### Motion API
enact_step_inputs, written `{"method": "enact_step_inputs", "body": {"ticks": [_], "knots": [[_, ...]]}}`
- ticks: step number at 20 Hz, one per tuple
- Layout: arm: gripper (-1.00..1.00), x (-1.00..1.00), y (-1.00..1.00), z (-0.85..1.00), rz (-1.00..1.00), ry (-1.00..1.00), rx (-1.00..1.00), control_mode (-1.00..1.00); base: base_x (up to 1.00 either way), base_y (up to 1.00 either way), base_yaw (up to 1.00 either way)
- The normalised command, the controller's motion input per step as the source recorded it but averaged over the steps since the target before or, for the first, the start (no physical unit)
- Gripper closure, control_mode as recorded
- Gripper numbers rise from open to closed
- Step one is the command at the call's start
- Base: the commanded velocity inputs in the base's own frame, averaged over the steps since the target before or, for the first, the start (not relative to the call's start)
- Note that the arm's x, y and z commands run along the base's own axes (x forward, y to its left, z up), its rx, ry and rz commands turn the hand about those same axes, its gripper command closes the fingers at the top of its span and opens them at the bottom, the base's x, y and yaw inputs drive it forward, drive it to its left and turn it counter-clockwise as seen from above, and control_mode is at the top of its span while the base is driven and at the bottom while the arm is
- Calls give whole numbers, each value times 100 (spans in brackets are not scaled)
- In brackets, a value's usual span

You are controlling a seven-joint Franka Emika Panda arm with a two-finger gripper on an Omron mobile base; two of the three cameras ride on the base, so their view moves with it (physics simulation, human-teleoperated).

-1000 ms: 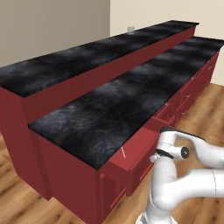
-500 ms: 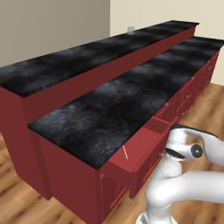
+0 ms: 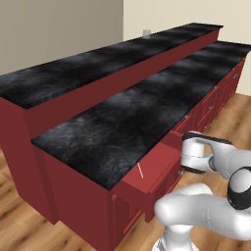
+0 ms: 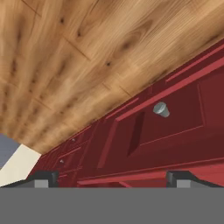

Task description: Take a straw from the drawer in front and place it inside the glass cup on the dining counter.

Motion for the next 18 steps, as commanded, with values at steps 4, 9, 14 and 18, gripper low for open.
{"method": "enact_step_inputs", "body": {"ticks": [4, 9, 14, 18], "knots": [[-100, -1, 0, 100, 1, 1, -2, -100, 0, 0, 0], [-100, 19, 0, 100, 11, 13, 4, -100, 0, 0, 0], [-100, 0, 0, 100, 11, -9, -8, -100, 0, 0, 0], [-100, -1, -22, 100, 22, -44, -43, -100, 0, 0, 0]]}}
